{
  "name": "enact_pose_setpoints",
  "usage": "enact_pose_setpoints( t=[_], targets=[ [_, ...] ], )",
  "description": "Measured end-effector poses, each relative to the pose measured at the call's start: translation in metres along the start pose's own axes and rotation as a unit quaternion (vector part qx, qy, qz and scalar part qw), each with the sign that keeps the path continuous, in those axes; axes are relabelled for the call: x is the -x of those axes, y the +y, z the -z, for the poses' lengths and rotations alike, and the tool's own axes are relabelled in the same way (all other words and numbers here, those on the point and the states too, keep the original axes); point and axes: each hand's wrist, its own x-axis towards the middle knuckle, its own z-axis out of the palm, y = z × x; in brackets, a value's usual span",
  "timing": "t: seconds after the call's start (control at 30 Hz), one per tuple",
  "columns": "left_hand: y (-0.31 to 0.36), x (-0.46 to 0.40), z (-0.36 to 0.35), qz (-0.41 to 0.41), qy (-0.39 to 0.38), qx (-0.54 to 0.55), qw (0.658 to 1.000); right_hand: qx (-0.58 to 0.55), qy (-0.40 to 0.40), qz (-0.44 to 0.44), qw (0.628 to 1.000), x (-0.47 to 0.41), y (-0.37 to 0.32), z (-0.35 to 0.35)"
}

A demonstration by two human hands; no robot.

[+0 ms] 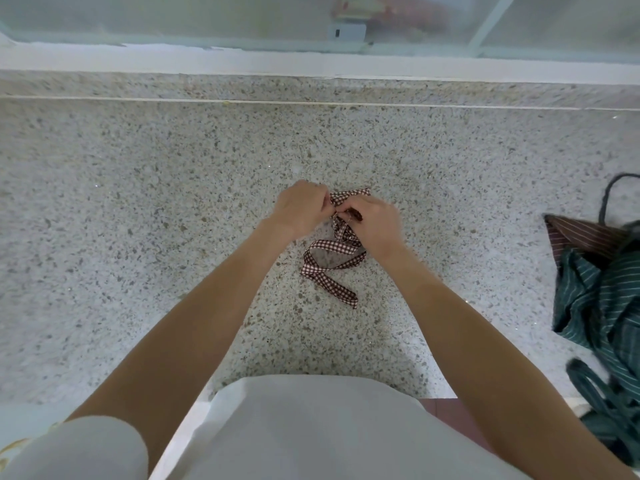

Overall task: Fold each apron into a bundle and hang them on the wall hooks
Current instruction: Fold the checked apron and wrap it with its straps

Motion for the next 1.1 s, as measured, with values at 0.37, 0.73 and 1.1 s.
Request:
enact_pose_setpoints(
  t=[0.37,0.73,1.1],
  targets=[
    [-0.031,0.02,0.01,0.117,0.086,0.028,0.989,-0.005,0.01,-0.028,1.0,0.004,-0.001,-0.002],
    [-0.011,0.006,-0.023,0.01,0.043,0.128,0.991,-0.005,0.015,-0.036,0.999,0.005,-0.006,-0.001],
    [-0.026,0.017,-0.026,0.089,0.063,0.128,0.986,-0.134,-0.074,-0.164,0.975,-0.001,0.003,0.016]
  ],
)
